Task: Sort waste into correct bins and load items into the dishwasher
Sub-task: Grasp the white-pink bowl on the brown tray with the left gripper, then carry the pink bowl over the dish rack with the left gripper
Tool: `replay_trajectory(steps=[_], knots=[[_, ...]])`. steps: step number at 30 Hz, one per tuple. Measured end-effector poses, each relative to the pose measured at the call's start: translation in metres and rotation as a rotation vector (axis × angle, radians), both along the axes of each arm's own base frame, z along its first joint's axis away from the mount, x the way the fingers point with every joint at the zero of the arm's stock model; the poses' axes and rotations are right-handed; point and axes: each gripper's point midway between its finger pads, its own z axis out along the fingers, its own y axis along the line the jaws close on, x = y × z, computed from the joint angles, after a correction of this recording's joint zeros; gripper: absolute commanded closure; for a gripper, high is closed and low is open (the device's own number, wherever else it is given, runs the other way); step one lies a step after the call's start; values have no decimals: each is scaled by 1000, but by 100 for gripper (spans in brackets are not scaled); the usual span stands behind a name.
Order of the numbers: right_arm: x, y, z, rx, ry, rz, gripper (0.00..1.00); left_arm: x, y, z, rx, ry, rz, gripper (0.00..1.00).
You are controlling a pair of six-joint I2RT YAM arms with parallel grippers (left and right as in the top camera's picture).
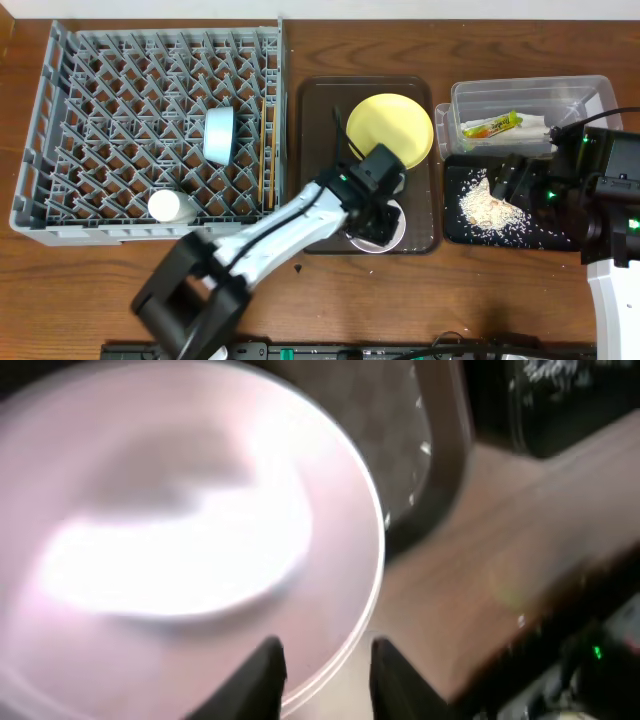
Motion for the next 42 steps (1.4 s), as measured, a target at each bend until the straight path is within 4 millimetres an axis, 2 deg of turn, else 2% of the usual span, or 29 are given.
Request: replay_trajectory(steps=[2, 4, 6, 8, 12, 13, 16, 20, 23, 24, 26, 29, 30, 32, 33, 36, 37, 38, 42], knots=[[0, 0, 0, 0, 2, 0, 21, 8, 18, 24, 39, -63, 33, 47], [0, 0, 0, 0, 2, 0, 21, 17, 42, 41, 91, -125, 76, 47], [0, 0, 0, 0, 2, 0, 21, 28, 60, 46, 141, -173, 118, 46], [0, 0, 0, 0, 2, 0, 21, 35, 64, 37, 168, -196, 126, 46], [0, 0, 0, 0, 1, 0, 21, 34, 70, -15, 265, -135, 113, 47], [0, 0, 0, 0, 2, 0, 21, 33, 72, -29, 291, -114, 110, 56], [0, 0, 0, 0, 2, 0, 21, 35, 70, -54, 315, -89, 98, 92], [-1, 0, 0, 0, 3, 0, 21, 36, 67, -58, 307, -82, 99, 93], [-1, 0, 0, 0, 3, 0, 21, 28, 79, -48, 351, -51, 92, 93], [0, 0, 0, 0, 2, 0, 21, 25, 88, -39, 390, -40, 84, 92], [-1, 0, 0, 0, 3, 0, 21, 34, 103, -7, 429, -98, 105, 92], [-1, 0, 0, 0, 3, 0, 20, 63, 142, 57, 506, -275, 204, 93], [0, 0, 0, 0, 2, 0, 20, 78, 165, 87, 540, -377, 271, 93], [0, 0, 0, 0, 1, 0, 20, 94, 213, 130, 642, -533, 397, 92], [0, 0, 0, 0, 1, 0, 20, 96, 227, 139, 677, -567, 428, 92], [1, 0, 1, -1, -5, 0, 20, 108, 293, 178, 946, -726, 561, 92], [2, 0, 1, -1, -9, 0, 20, 117, 323, 193, 1055, -776, 645, 93], [2, 0, 2, -1, -12, 0, 20, 126, 339, 203, 1113, -817, 687, 92], [3, 0, 2, -2, -13, 0, 20, 146, 390, 217, 1276, -835, 779, 92]])
